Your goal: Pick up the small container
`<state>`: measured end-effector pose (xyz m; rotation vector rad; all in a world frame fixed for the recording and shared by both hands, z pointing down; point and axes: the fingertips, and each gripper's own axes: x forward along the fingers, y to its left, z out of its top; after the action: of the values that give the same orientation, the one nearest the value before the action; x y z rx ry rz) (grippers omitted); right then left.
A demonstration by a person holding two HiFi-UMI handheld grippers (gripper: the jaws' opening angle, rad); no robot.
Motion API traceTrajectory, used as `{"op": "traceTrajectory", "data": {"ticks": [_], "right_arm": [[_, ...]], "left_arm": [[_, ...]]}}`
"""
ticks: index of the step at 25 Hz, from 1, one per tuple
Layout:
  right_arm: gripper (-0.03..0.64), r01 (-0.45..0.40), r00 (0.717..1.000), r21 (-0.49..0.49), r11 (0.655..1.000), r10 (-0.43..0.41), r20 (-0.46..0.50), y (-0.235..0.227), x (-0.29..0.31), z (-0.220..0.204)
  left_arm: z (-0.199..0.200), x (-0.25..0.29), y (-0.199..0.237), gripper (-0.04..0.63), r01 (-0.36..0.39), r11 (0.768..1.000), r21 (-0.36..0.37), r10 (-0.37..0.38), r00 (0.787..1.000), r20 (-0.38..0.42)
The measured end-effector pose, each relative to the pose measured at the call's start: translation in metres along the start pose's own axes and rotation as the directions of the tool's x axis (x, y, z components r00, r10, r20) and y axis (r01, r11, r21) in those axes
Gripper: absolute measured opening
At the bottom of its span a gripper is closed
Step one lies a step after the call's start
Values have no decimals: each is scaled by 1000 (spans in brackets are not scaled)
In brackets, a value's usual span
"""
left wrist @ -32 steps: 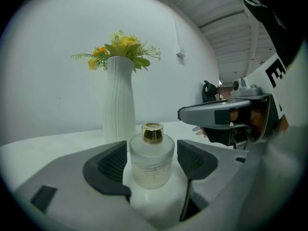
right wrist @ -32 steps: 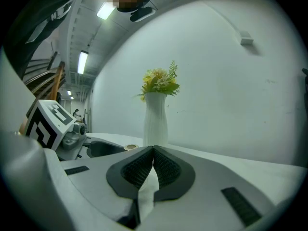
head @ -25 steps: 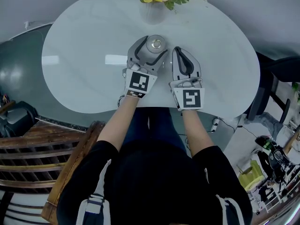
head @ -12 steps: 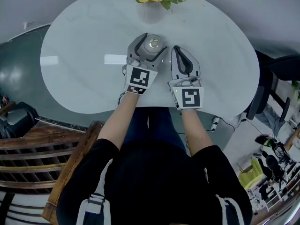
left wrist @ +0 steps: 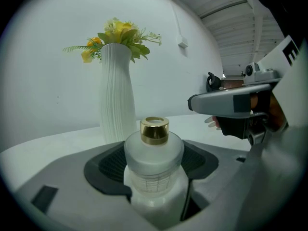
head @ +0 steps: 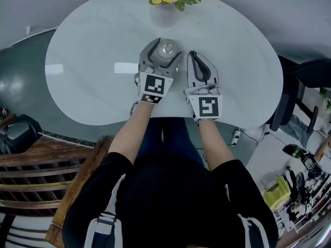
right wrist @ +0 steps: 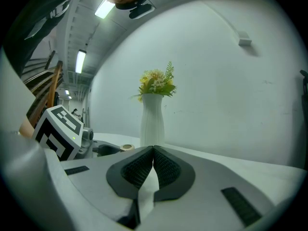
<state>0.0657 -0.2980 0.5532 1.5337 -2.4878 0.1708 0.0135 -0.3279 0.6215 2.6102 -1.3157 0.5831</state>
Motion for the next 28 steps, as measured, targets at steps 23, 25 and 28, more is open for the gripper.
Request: {"op": "traceTrajectory", "data": {"ticks": [23,25,28], "right_arm": [[21,46,986,-66,997,-35,162,22,-37,98],[21,53,984,-73,996,-40,172,25,-43,107],[21,69,981,-77,995,-54,188,28,-52,121]], "left_arm": [[116,-102,25,331,-103,995,-6,102,978,184],[123,-113,28,331,-116,993,-9,116,975,191],[135,-130,32,331,-139,990,-22,140,967,215]]}}
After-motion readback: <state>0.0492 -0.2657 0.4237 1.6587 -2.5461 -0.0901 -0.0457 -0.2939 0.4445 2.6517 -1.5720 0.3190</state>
